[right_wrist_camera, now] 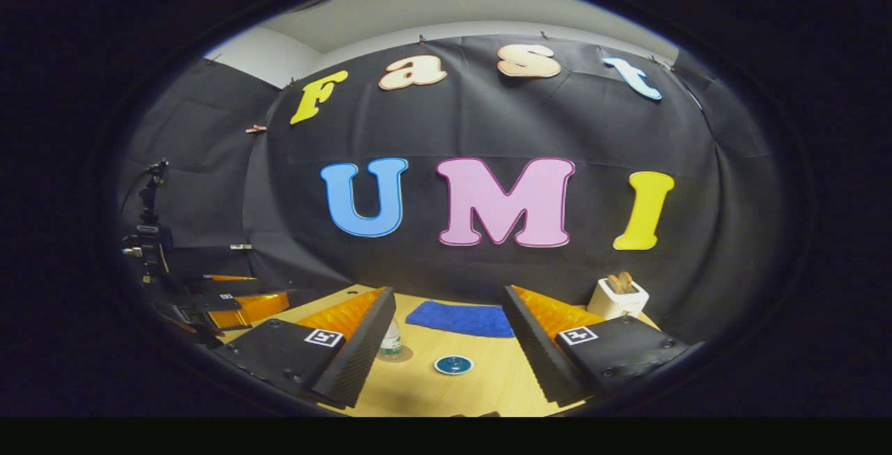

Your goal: Open the teacup lid with one hand, grasp the water bottle and pour water into the teacup with the other hand; after pouring, place the water bottle on the coaster and then close the teacup lid.

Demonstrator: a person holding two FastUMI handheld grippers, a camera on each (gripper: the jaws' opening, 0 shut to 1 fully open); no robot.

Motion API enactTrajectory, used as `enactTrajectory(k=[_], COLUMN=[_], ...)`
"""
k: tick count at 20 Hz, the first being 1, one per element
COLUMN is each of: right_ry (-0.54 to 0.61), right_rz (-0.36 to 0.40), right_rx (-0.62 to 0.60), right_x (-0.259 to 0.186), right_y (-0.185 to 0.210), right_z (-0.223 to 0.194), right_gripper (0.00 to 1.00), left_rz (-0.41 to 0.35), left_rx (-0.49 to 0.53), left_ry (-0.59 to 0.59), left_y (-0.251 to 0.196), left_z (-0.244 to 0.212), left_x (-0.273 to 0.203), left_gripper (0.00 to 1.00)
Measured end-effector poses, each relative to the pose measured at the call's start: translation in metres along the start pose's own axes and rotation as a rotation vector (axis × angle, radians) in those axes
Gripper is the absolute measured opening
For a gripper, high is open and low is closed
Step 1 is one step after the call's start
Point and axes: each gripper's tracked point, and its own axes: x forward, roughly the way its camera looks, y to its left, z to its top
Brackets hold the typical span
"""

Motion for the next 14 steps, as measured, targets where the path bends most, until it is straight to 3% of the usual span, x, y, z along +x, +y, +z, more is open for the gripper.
enactTrajectory(k=[11, 14], right_ry=[-0.047, -0.052], right_rz=[-0.056, -0.079], right_rx=[0.005, 0.024], right_x=[-0.029, -0.035], right_y=[-0.021, -0.034], right_z=[0.037, 0.040], right_gripper=[0.93, 0.96], left_rz=[-0.048, -0.059], left_rx=[0.006, 0.005], left_ry=[-0.028, -0.035], left_y=[-0.015, -0.024], left_z=[0.023, 0.027], left_x=[-0.022, -0.024], left_gripper=[0.94, 0.94])
